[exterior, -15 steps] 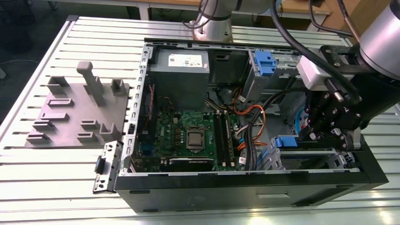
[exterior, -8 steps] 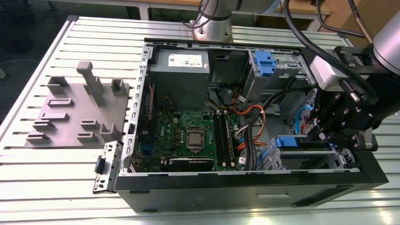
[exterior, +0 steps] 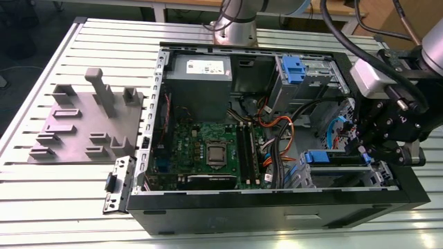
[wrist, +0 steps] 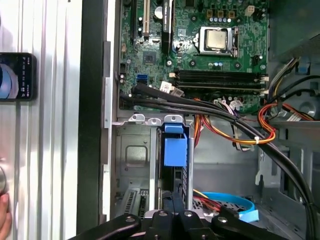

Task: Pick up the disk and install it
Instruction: 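Insert the first disk wire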

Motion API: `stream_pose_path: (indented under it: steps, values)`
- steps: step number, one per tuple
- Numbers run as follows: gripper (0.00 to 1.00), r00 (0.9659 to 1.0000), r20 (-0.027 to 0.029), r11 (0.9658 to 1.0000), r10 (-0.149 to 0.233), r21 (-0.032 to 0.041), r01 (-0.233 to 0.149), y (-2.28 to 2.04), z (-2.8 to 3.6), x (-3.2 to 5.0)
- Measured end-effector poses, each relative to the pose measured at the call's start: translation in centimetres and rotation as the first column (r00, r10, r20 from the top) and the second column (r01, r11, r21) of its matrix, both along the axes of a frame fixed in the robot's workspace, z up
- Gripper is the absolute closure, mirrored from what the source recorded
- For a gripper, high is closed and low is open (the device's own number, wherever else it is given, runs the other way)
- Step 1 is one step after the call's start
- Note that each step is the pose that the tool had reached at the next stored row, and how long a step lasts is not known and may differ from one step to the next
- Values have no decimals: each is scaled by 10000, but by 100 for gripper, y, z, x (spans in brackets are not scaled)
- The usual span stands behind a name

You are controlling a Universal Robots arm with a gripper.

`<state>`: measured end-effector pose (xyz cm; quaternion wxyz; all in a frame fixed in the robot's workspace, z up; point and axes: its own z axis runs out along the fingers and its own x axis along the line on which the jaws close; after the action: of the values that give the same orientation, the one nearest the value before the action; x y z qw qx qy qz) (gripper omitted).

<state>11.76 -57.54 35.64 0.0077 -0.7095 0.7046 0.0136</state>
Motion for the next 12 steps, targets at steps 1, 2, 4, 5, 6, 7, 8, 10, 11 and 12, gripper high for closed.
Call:
stream_pose_path:
  steps: [1,2,4,5,6,7,8,10,11,12]
  values:
    - [89,10000,0,10000,0,1,0,2,29,0]
    - [89,10000,0,10000,0,0,0,3,52,0]
    - [89,10000,0,10000,1,3,-1,10,64,4]
    - [89,10000,-1,10000,2,4,-2,15,64,19]
    - [89,10000,-6,10000,1,3,-1,21,64,45]
    - [89,10000,-14,10000,0,1,0,29,65,73]
    - [89,10000,-20,10000,0,0,0,39,65,99]
    - [89,10000,-31,10000,1,0,-1,62,64,148]
    - [89,10000,-36,10000,0,0,0,74,62,172]
    - [89,10000,-40,10000,1,1,-1,86,61,193]
